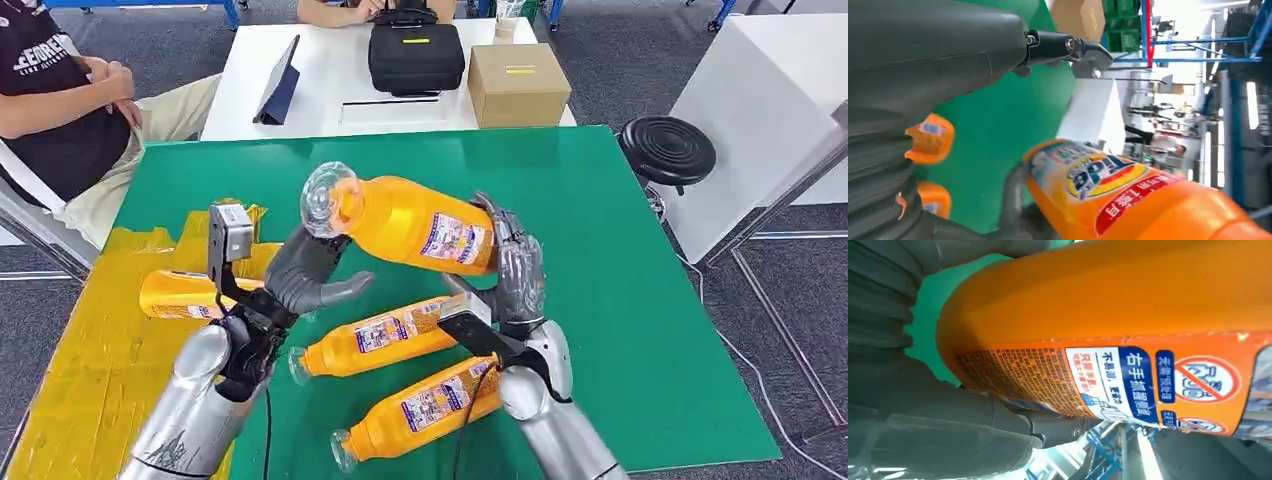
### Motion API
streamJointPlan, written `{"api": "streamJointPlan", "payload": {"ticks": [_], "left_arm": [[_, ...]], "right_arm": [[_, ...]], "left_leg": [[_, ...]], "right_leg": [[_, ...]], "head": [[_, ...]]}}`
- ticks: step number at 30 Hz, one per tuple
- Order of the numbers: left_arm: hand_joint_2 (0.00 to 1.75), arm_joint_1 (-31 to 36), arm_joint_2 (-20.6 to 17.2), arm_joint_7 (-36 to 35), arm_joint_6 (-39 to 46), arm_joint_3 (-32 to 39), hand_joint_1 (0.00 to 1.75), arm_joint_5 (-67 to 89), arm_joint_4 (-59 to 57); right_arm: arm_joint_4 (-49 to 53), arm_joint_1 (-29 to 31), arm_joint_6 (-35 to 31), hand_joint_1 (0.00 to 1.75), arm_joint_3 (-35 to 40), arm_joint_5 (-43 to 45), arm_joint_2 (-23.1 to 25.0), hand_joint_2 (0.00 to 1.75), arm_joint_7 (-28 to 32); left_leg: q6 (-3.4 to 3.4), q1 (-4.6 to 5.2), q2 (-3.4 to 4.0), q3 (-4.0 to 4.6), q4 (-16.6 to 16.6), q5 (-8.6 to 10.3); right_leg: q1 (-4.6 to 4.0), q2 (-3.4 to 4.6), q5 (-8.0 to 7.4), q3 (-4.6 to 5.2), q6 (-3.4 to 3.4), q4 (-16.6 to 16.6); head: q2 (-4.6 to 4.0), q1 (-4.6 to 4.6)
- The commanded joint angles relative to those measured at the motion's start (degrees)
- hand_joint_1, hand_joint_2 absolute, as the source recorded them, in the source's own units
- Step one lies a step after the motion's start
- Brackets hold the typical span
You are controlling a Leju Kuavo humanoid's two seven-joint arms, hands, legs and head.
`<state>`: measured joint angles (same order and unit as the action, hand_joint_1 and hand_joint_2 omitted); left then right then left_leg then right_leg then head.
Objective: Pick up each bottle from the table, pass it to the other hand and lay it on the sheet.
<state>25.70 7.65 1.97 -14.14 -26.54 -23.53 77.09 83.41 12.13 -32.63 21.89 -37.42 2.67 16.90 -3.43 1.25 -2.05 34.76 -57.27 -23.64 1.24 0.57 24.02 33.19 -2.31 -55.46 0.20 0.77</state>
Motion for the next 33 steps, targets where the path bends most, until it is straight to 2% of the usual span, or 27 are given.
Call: {"api": "streamJointPlan", "payload": {"ticks": [1, 7, 8, 21, 24, 26, 31, 33], "left_arm": [[1.75, 2.4, 0.2, 0.5, 0.9, -3.0, 0.00, -2.6, -3.8], [1.75, 3.5, 1.3, 1.0, 1.9, -3.5, 0.00, -6.4, -4.3], [1.75, 3.2, 1.6, 1.1, 2.8, -3.0, 0.00, -8.2, -4.1], [1.75, 1.5, 1.8, 3.1, 5.6, -2.4, 0.00, -8.1, -1.4], [1.75, -0.3, 1.7, 3.9, 7.4, -2.3, 0.00, -8.5, 0.9], [1.75, -1.5, 2.3, 4.5, 9.2, -2.7, 0.00, -7.9, 2.7], [1.75, -1.5, 2.3, 4.5, 9.2, -2.7, 0.00, -7.9, 2.7], [1.75, -2.0, 2.5, 5.7, 10.4, -2.5, 0.00, -6.3, 4.0]], "right_arm": [[-8.7, 4.8, -0.4, 1.75, 5.8, 0.1, 0.9, 1.75, 0.1], [-9.9, 6.2, -3.3, 1.75, 7.6, -2.2, 1.9, 1.75, -1.7], [-10.7, 6.1, -5.7, 1.75, 7.6, -4.8, 2.2, 1.75, -2.8], [-13.5, 6.7, -7.2, 1.75, 7.9, -6.6, 3.2, 1.75, -4.5], [-12.7, 5.2, -7.4, 1.75, 5.3, -10.0, 5.3, 1.75, -5.2], [-12.5, 5.1, -7.4, 1.75, 0.4, -14.3, 8.4, 1.75, -4.8], [-12.5, 5.1, -7.4, 1.75, 0.4, -14.3, 8.4, 1.75, -4.8], [-13.0, 4.9, -7.4, 1.75, -2.9, -16.1, 10.1, 1.75, -4.7]], "left_leg": [[0.29, -0.18, 0.29, -0.21, -0.1, -0.13], [0.23, -0.13, 0.16, -0.05, -0.1, -0.07], [0.27, -0.13, 0.17, -0.08, -0.1, -0.09], [0.29, -0.17, 0.21, -0.18, 0.0, -0.12], [0.15, -0.07, 0.14, -0.07, 0.0, -0.05], [0.27, -0.14, 0.25, -0.18, 0.0, -0.12], [0.23, -0.12, 0.14, -0.08, 0.0, -0.08], [0.24, -0.12, 0.14, -0.09, 0.0, -0.09]], "right_leg": [[-0.20, 0.07, 0.04, -0.28, 0.16, 0.1], [-0.14, 0.00, 0.03, -0.11, 0.13, 0.0], [-0.15, -0.01, 0.04, -0.15, 0.15, 0.0], [-0.19, 0.00, 0.06, -0.25, 0.16, 0.1], [-0.08, 0.03, 0.01, -0.10, 0.09, 0.1], [-0.16, 0.05, 0.05, -0.24, 0.15, 0.1], [-0.14, -0.03, 0.05, -0.13, 0.13, 0.1], [-0.13, -0.04, 0.05, -0.15, 0.13, 0.1]], "head": [[-0.02, 0.02], [-0.02, -0.02], [-0.02, 0.02], [-0.02, 0.00], [-0.02, 0.00], [-0.02, 0.02], [-0.02, -0.02], [-0.02, 0.02]]}}
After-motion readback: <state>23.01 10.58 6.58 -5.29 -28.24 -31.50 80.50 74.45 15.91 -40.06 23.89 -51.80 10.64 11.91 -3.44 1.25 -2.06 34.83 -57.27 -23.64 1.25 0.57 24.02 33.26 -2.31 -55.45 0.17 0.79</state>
